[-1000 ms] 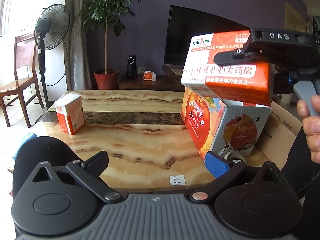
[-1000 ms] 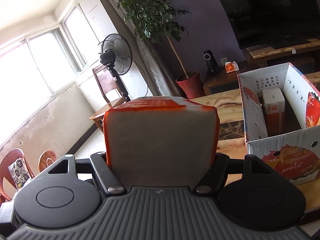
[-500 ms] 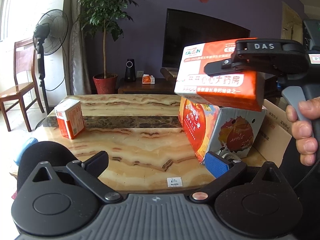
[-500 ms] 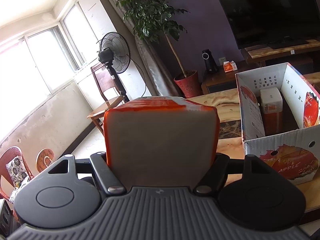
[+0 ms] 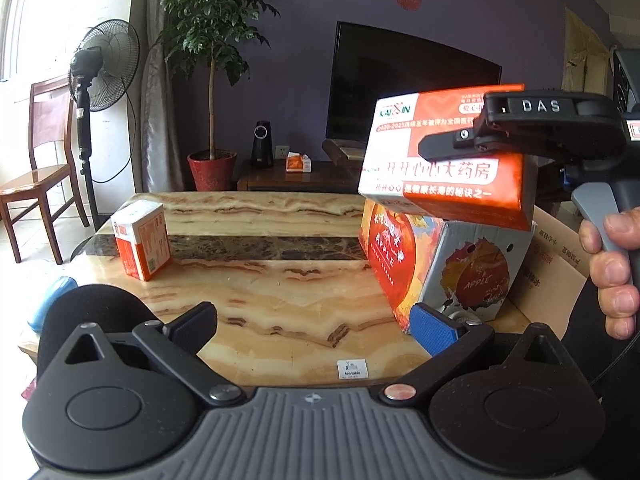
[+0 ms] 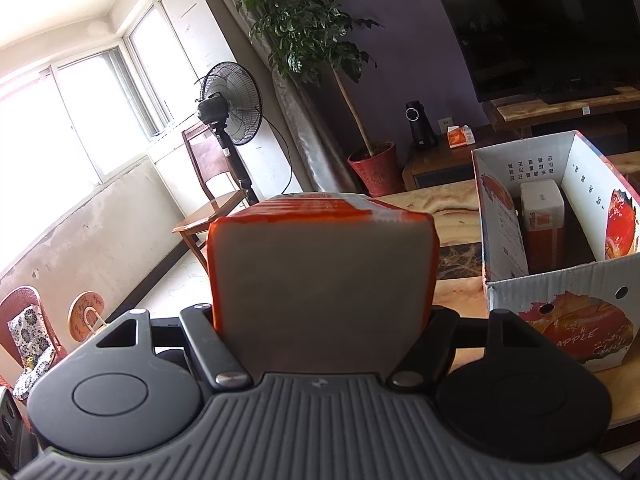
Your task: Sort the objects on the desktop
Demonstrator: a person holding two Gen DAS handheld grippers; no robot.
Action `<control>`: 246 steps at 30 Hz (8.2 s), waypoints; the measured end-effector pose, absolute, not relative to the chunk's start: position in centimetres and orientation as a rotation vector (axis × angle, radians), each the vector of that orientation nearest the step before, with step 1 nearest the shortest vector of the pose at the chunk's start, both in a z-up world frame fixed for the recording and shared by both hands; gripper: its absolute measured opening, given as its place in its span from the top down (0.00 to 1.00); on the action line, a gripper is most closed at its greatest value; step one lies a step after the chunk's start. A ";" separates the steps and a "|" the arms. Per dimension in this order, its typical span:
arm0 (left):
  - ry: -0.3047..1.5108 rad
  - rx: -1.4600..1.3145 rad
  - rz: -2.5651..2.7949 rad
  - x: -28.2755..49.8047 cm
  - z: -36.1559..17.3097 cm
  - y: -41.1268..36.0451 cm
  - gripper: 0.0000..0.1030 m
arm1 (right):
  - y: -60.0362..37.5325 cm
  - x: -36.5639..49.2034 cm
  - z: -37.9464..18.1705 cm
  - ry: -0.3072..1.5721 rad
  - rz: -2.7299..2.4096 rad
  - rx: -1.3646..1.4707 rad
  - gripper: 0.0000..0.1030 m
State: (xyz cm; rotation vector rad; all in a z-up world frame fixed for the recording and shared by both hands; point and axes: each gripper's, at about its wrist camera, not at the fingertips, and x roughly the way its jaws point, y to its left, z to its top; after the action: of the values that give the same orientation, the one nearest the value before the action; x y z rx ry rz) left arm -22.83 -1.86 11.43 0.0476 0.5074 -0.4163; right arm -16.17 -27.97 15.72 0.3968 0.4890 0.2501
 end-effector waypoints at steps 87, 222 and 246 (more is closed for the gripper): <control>0.436 0.129 -0.527 -22.5 10.1 -3.6 0.01 | -25.0 -17.9 15.6 0.524 0.433 0.297 0.29; 0.420 0.186 -0.554 -23.0 9.8 -4.9 0.01 | -26.8 -17.4 14.9 0.491 0.257 0.304 0.29; 0.419 0.191 -0.555 -22.9 9.7 -4.9 0.01 | -26.5 -17.6 14.9 0.493 0.263 0.284 0.29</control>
State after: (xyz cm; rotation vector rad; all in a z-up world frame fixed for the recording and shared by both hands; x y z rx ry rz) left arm -22.93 -4.91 9.70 0.1914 0.4190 -0.5550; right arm -17.62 -26.47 14.88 0.2839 0.4927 0.2633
